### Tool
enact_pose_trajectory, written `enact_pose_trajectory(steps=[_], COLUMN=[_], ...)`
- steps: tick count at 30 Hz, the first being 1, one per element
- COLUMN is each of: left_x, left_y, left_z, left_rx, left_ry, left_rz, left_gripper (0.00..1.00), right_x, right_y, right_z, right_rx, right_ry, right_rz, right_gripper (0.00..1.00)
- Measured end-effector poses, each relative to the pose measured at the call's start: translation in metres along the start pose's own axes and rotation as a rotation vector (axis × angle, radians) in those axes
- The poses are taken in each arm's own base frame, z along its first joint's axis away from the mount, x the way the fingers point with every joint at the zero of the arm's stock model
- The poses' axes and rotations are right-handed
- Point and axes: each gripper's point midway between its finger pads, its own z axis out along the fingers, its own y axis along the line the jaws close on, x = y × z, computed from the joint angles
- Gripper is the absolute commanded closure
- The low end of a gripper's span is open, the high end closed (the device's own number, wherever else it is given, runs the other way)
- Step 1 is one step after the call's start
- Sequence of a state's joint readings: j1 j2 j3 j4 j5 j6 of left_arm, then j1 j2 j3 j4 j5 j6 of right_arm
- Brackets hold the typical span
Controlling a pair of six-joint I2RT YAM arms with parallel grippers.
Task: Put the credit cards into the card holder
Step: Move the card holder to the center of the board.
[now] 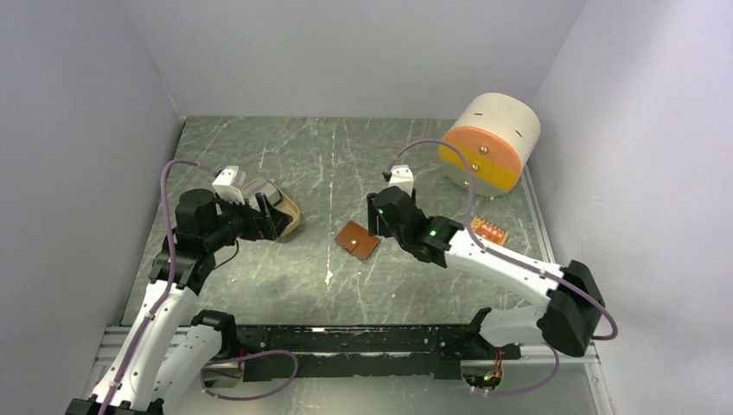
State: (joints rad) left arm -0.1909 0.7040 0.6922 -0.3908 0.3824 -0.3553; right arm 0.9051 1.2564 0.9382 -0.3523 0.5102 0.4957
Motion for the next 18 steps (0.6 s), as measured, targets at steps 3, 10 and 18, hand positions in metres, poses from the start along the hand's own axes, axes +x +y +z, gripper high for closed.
enact_pose_trajectory(steps=[3,10,18], left_x=[-0.001,-0.003,-0.003], left_y=[0.005,0.009,0.008], left_z=[0.0,0.0,0.0], left_rx=[-0.03,-0.055,-0.052], left_ry=[-0.007,-0.017,-0.017], left_rz=[-0.005,-0.028,-0.028], left_gripper=[0.03,0.07,0.19], right_x=[0.011,0.046,0.105], right_y=[0.004,0.012,0.003], right_z=[0.018,0.064,0.103], right_rx=[-0.013,-0.081,-0.134], right_ry=[0.04,0.168,0.369], right_rz=[-0.026,-0.057,-0.091], right_gripper=[0.46,0.46,0.49])
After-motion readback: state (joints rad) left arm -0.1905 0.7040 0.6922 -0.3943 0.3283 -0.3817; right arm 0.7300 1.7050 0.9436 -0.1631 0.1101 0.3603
